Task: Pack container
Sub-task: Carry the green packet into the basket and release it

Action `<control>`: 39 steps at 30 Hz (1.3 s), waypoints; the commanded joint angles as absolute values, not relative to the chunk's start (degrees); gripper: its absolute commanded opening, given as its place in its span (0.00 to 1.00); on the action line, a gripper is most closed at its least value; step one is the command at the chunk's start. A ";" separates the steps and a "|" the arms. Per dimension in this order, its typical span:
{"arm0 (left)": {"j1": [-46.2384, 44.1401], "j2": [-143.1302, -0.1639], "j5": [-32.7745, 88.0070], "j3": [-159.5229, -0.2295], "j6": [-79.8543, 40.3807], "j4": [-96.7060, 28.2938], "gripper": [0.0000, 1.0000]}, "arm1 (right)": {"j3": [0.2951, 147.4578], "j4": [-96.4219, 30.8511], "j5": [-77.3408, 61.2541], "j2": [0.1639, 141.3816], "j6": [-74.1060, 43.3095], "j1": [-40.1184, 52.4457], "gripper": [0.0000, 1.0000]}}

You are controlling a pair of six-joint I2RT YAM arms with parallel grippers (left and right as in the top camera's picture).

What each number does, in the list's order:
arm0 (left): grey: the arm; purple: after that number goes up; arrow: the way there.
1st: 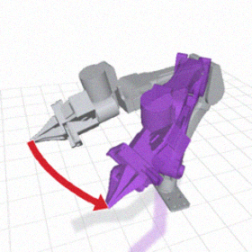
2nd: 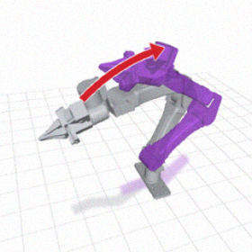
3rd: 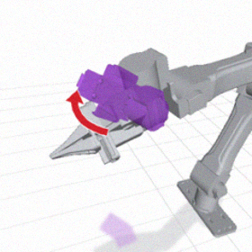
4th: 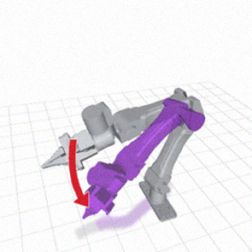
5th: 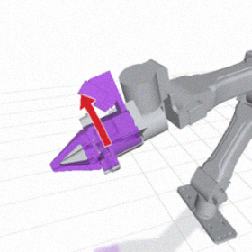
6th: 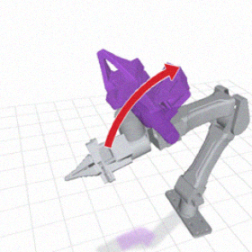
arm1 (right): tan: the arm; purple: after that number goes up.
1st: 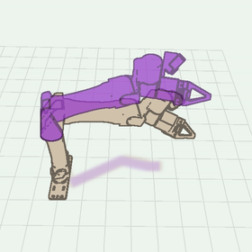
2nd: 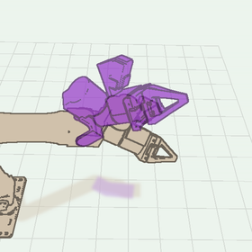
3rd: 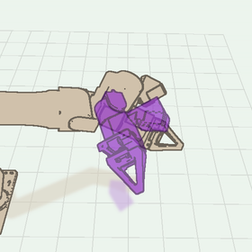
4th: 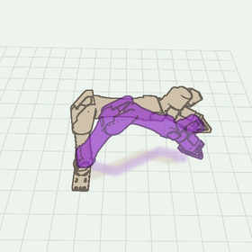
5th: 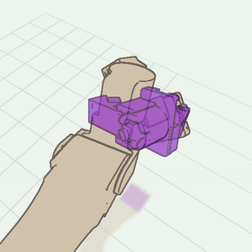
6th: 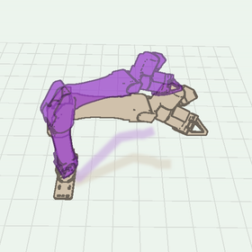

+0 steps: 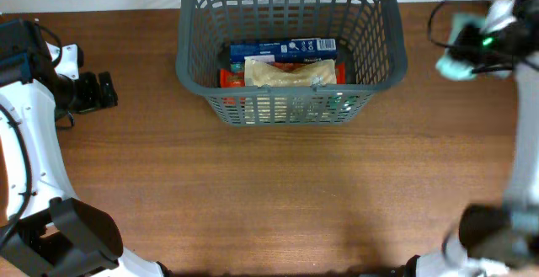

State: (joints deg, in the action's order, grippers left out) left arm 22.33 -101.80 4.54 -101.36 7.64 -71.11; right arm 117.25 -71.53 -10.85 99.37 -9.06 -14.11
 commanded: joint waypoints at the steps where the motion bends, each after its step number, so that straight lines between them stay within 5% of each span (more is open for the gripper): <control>1: 22.57 -100.75 5.17 -101.06 7.11 -71.16 0.99 | 122.83 -71.77 -12.29 91.15 -8.10 -9.04 0.04; 14: 22.57 -100.75 5.17 -101.06 7.11 -71.16 0.99 | 123.52 -69.43 -11.84 91.37 18.06 18.55 0.04; 24: 22.57 -100.75 5.17 -101.06 7.11 -71.16 0.99 | 123.52 -61.47 -15.97 107.13 29.12 22.63 0.04; 39: 22.57 -100.75 5.17 -101.06 7.11 -71.16 0.99 | 123.33 -68.20 -22.22 125.21 29.80 29.28 0.08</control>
